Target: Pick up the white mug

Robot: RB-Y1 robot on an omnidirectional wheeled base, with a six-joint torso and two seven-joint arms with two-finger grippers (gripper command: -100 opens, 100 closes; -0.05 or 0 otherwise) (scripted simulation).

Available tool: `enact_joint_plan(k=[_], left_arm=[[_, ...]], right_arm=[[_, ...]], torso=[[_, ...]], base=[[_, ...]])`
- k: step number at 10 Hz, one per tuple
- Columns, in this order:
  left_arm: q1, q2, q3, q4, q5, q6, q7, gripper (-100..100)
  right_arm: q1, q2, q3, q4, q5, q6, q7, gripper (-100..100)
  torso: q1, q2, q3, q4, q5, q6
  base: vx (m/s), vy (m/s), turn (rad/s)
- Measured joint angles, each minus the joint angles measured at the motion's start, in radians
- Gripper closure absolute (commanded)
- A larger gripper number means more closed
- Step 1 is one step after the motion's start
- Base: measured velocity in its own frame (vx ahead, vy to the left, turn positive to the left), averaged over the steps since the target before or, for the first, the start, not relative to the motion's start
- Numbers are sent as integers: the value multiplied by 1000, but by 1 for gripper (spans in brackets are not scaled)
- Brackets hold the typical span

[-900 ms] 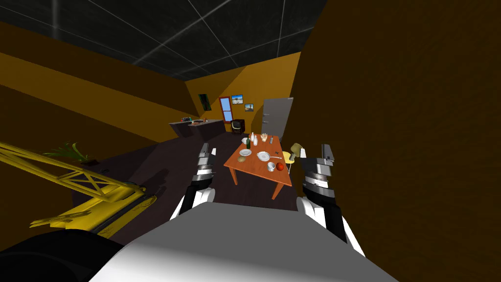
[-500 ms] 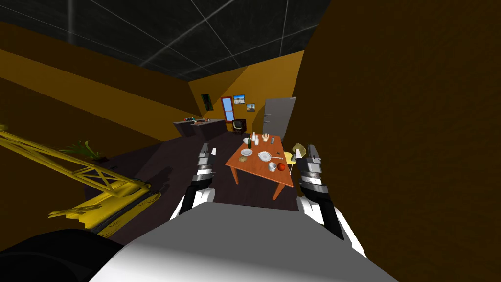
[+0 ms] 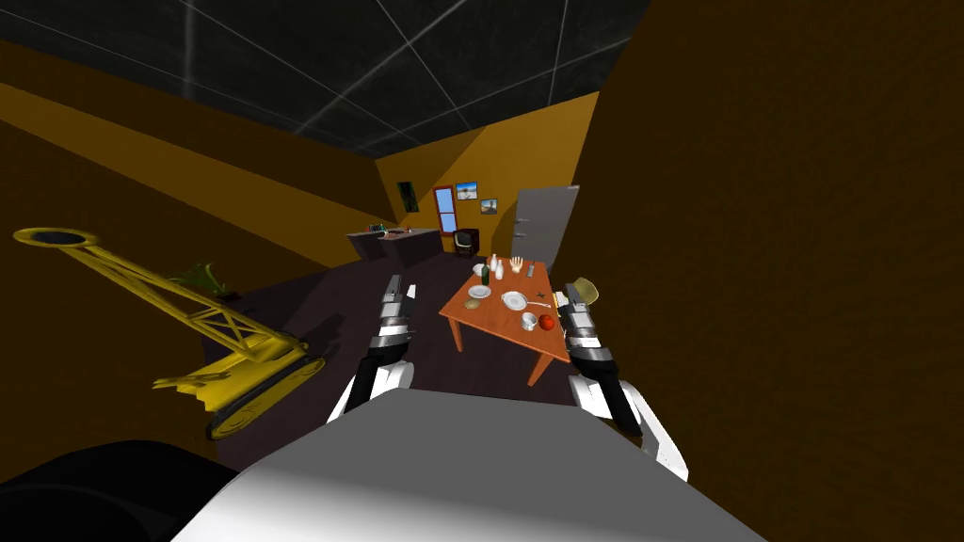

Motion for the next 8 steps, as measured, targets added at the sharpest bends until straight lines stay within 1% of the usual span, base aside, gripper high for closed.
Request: enact_joint_plan(k=[1, 3, 4, 5, 8], left_arm=[[0, 0, 0, 0, 0, 0, 0, 0], [0, 0, 0, 0, 0, 0, 0, 0], [0, 0, 0, 0, 0, 0, 0, 0], [0, 0, 0, 0, 0, 0, 0, 0], [0, 0, 0, 0, 0, 0, 0, 0]], right_arm=[[-9, -12, -1, 25, 13, -1, 9, -100], [-47, -38, 15, 79, 73, 16, 44, -100], [-54, -50, 15, 107, 90, 14, 55, -100], [-68, -65, 17, 136, 117, 15, 67, -100], [-107, -93, 27, 210, 176, 28, 101, -100]], torso=[[0, 0, 0, 0, 0, 0], [1, 0, 0, 0, 0, 0], [0, 0, 0, 0, 0, 1], [0, 0, 0, 0, 0, 0], [0, -1, 0, 0, 0, 1]], base=[[-13, 8, 95], [-23, 14, 119], [-21, 11, 110], [-14, 8, 50], [-11, 12, 106]])
